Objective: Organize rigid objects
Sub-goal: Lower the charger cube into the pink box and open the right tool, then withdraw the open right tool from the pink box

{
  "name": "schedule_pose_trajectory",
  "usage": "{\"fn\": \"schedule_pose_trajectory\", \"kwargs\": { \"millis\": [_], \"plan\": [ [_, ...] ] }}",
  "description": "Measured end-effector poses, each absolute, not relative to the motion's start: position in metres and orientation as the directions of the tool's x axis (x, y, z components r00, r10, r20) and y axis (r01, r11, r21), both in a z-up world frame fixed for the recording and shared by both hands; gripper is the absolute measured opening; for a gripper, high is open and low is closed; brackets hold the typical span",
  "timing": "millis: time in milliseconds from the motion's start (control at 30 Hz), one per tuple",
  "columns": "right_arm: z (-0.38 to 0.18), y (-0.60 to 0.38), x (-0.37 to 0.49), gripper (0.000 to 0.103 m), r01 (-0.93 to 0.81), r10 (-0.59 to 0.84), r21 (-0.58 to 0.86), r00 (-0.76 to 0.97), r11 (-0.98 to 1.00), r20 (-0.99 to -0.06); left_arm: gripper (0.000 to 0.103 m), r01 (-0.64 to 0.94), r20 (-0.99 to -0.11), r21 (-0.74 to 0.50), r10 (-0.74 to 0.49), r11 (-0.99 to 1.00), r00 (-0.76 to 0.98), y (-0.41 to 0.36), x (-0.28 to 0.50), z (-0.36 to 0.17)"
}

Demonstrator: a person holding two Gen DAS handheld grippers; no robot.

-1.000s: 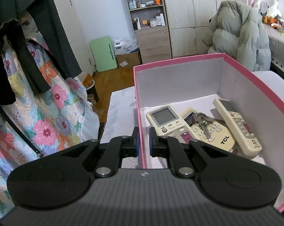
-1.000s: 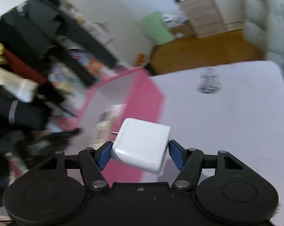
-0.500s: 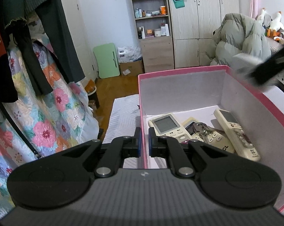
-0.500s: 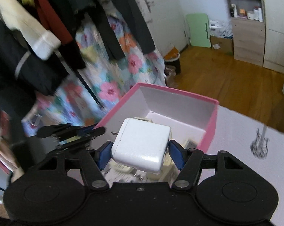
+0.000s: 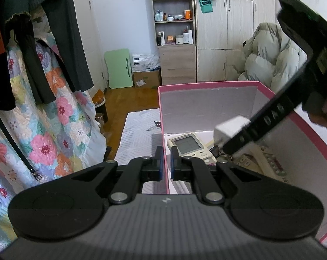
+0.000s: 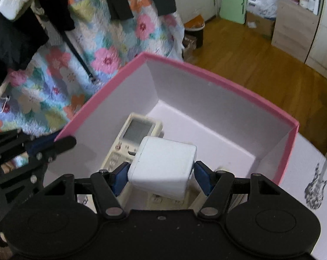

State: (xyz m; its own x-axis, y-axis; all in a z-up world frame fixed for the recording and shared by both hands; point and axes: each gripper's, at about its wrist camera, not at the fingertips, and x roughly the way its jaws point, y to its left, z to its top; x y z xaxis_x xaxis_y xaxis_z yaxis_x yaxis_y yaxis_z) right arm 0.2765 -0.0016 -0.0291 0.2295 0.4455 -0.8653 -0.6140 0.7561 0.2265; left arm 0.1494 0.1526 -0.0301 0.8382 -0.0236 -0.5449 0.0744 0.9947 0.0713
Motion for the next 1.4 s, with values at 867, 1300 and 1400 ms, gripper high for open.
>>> {"fn": "schedule_pose_trajectory", "kwargs": {
  "millis": [867,1300,1400],
  "plan": [
    [0.024,-0.077,0.177,0.069,-0.58,0.581,0.266,0.464,0.77,-0.669,0.006,0.073,-0.551,0.087,-0.013,0.994,0.835,0.152,0.152,-0.032],
    [0.008,-0.12,0.148,0.069,-0.402,0.506,0.311,0.622,0.861,-0.597,0.007,0.066,-0.572,0.152,0.033,0.986,0.82,0.144,0.153,-0.031],
    [0.003,-0.122,0.144,0.069,-0.385,0.498,0.318,0.624,0.867,-0.602,0.007,0.065,-0.588,0.173,0.05,0.983,0.807,0.139,0.153,-0.031]
  ]
}}
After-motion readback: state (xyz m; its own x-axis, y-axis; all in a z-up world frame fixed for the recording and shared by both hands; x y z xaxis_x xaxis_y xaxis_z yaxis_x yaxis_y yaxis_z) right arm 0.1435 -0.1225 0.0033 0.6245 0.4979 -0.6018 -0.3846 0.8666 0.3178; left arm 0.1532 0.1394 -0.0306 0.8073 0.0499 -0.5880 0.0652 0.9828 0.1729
